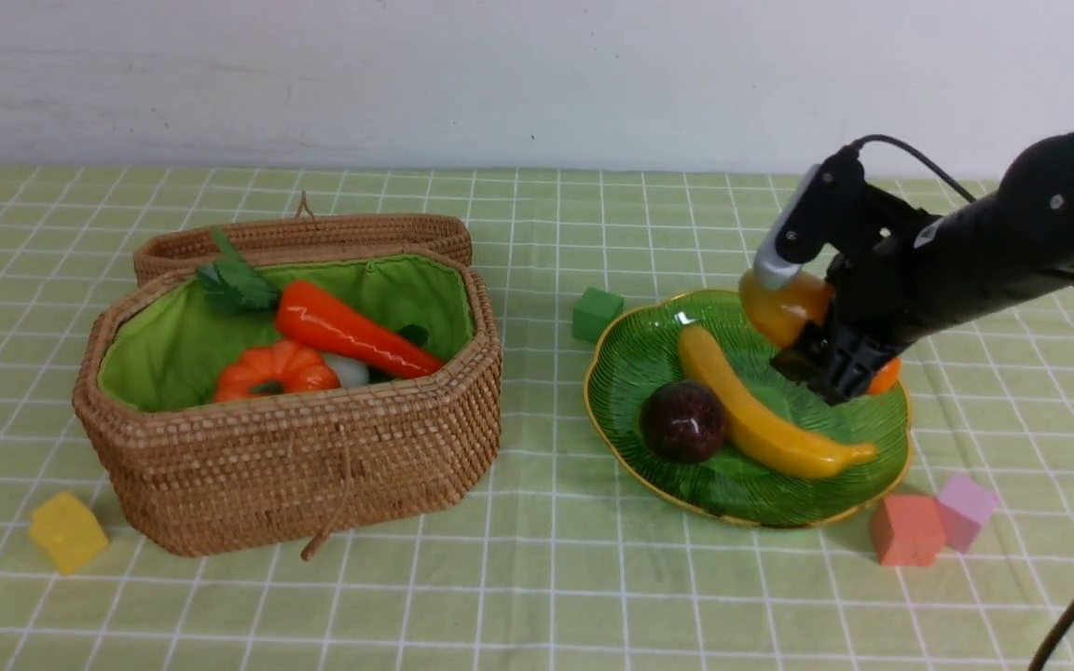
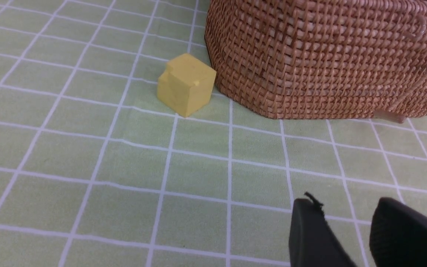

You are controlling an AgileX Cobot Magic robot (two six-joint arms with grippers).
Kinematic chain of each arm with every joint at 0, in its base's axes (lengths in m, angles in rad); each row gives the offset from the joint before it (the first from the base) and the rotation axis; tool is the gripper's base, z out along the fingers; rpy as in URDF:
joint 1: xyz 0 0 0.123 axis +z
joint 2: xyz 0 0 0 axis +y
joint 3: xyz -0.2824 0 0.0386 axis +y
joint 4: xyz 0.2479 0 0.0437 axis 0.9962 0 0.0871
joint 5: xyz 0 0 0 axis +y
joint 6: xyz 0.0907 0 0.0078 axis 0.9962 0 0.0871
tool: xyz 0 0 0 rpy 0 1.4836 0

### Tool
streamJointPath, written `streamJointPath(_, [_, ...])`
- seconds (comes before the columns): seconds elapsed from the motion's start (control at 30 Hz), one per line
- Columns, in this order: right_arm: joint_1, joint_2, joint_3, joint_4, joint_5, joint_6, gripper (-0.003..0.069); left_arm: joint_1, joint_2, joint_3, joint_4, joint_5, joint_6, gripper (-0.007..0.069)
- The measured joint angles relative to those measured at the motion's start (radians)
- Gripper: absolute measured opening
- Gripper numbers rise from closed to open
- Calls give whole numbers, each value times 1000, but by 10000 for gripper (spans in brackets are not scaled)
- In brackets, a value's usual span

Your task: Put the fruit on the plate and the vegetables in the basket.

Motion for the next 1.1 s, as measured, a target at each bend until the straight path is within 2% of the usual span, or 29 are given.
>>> streamJointPath(0.13, [-8,71,-1,4,-93,1,553,0,0,0,0,0,0,238])
streamJointPath(0.4, [-9,104,-1,38,-101,26,556,0,0,0,0,0,0,238])
streamJointPath(0.57, [-10,88,-1,69,-94,118,665,0,0,0,0,0,0,238])
streamJointPath(0.7, [-10,40,-1,75,-69,169,674,0,0,0,0,0,0,238])
streamJointPath(0.83, [-10,-43,-1,75,18,179,608,0,0,0,0,0,0,238])
streamJointPath(0.97, [-10,-194,-1,19,183,185,456,0,0,0,0,0,0,238])
streamJointPath(1.03, [-10,-310,-1,-35,284,245,328,0,0,0,0,0,0,238])
streamJointPath(1.1, [-10,-399,-1,-65,349,329,233,0,0,0,0,0,0,238])
